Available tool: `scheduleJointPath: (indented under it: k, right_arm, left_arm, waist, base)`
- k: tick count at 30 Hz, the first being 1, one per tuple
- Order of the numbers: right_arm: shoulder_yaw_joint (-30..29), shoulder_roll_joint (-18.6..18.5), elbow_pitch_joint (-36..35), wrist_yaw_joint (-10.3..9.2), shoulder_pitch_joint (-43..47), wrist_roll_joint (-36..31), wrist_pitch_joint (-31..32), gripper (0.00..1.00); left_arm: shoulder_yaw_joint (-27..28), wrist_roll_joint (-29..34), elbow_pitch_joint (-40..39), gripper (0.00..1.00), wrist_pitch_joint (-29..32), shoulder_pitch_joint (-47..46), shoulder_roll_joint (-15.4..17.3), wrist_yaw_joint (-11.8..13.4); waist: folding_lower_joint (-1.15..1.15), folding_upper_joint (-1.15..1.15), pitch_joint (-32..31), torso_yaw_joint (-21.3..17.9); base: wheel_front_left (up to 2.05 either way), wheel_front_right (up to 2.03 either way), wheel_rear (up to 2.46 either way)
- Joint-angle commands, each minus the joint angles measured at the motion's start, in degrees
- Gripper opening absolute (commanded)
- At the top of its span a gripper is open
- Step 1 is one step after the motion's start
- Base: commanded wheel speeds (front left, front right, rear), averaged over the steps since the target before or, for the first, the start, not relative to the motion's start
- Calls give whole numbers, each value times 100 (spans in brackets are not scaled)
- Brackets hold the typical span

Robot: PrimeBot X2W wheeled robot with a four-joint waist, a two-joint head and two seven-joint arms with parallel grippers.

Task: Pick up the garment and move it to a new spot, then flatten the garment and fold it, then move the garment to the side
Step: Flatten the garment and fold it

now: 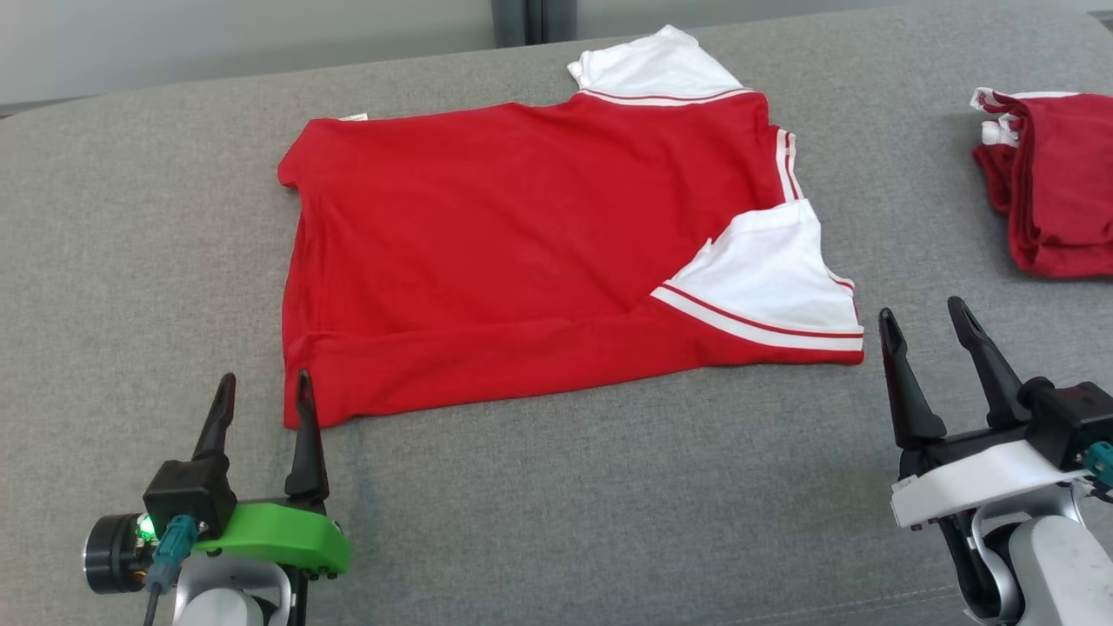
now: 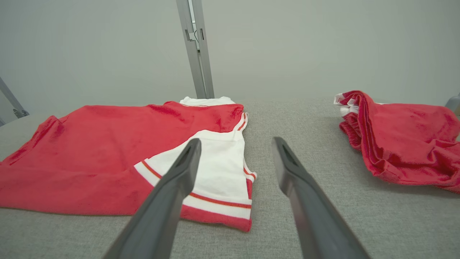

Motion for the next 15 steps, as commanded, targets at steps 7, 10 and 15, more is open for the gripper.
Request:
scheduleJointPath:
  k: [7, 10, 15]
  right_arm:
    - [224, -109, 989, -9, -490, 169, 106, 100]
    - [375, -132, 1496, -9, -787, 259, 68, 100]
    - [630, -161, 2142, -9, -1228, 435, 35, 100]
  left_arm:
    - [-60, -275, 886, 100, 331, -416, -29, -182]
    - [-64, -372, 1240, 100, 415, -601, -30, -247]
    - [-78, -519, 1627, 100, 586, -887, -48, -353]
  waist:
    - [0, 0, 476, 57]
    - [0, 0, 603, 85]
    - [0, 0, 747, 140]
  base:
    - [0, 0, 0]
    - [0, 0, 0]
    - [0, 0, 0]
